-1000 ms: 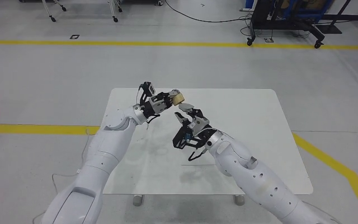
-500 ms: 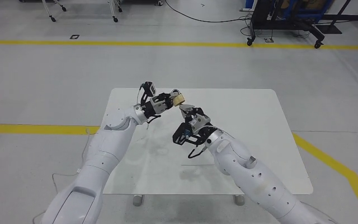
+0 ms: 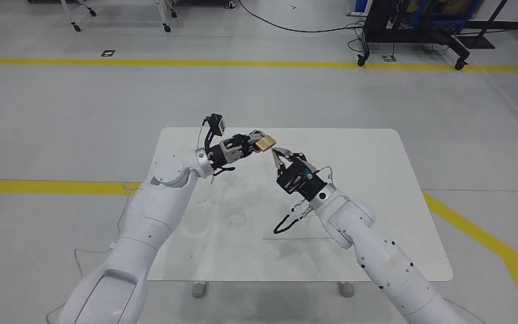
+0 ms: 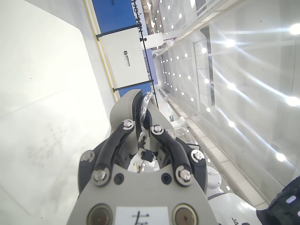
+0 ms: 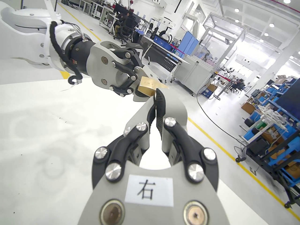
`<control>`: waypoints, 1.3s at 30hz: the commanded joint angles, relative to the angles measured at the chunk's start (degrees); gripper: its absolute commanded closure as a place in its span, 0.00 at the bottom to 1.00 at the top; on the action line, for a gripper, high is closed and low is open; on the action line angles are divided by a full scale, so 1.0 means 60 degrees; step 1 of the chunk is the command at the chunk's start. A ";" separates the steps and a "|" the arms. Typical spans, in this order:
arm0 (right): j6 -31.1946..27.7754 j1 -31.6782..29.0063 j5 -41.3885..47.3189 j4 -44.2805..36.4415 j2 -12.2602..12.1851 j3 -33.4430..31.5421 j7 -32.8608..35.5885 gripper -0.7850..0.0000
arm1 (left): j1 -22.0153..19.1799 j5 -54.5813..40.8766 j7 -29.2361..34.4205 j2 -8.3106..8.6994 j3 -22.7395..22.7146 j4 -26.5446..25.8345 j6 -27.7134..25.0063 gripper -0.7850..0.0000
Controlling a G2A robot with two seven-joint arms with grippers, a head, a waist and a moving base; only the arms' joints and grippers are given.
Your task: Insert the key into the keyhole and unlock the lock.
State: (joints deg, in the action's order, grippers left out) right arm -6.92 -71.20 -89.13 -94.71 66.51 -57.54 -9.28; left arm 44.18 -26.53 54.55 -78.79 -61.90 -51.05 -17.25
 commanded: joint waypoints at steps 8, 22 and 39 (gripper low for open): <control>0.0054 -0.0835 0.0270 -0.0598 -0.0222 -0.1561 -0.0202 0.00 | 0.0035 0.1214 -0.0416 0.0130 0.0000 -0.0444 0.0246 1.00; -0.0173 -0.1958 0.1316 -0.1074 -0.0483 -0.3760 -0.0477 0.00 | -0.0676 0.4673 0.1179 0.0026 0.2083 -0.1993 0.4146 1.00; -0.0173 -0.1958 0.1316 -0.1074 -0.0483 -0.3760 -0.0477 0.00 | -0.2599 0.5624 0.2909 -0.1167 0.4938 -0.0075 0.6018 1.00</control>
State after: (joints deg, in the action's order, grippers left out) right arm -7.96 -82.95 -81.23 -101.16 63.61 -80.10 -12.14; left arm 28.94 7.16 72.26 -85.49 -32.62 -51.97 18.66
